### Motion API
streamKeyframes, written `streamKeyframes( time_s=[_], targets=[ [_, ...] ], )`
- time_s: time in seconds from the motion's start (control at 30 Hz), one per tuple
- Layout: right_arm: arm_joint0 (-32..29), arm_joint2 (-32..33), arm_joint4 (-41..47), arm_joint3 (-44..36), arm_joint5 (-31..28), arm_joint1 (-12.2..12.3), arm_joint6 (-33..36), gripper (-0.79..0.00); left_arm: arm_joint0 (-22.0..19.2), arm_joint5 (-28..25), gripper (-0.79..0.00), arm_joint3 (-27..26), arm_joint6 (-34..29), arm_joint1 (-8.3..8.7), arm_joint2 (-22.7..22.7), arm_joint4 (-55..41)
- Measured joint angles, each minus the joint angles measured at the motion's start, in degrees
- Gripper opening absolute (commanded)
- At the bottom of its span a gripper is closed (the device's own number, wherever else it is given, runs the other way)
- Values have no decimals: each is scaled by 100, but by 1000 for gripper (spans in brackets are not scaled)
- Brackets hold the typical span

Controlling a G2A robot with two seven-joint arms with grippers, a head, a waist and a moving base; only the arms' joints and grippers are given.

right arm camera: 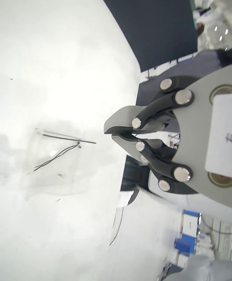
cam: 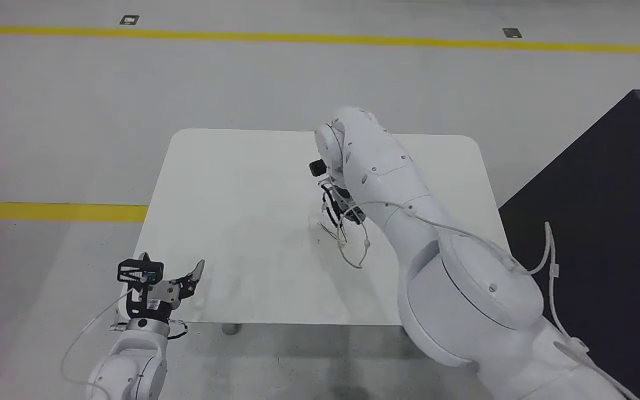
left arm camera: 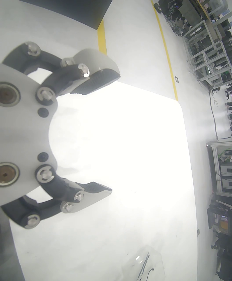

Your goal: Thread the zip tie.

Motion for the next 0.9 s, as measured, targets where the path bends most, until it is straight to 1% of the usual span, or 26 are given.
streamKeyframes(
  time_s=[0.13, 0.37, 0.47, 0.57, 0.67, 0.77, 0.9],
  targets=[
    [-42, -41, -156, 0, -473, -1, 15, -785, 0, 0, 0, 0, 0, 0, 0, 0],
    [-47, -24, -90, -12, -514, -6, 2, -785, 0, 0, 0, 0, 0, 0, 0, 0],
    [-185, -123, -322, -169, -769, -3, -117, -785, 0, 0, 0, 0, 0, 0, 0, 0],
    [-194, -216, -576, -104, -547, 24, -382, -785, 0, 0, 0, 0, 0, 0, 0, 0],
    [-174, -182, -520, 7, -462, 131, -555, -785, 0, 0, 0, 0, 0, 0, 0, 0],
    [-312, -287, -769, -49, -269, 197, -885, -785, 0, 0, 0, 0, 0, 0, 0, 0],
    [-635, -381, -1022, -308, -552, 195, -1540, -785, 0, 0, 0, 0, 0, 0, 0, 0]
  ],
)
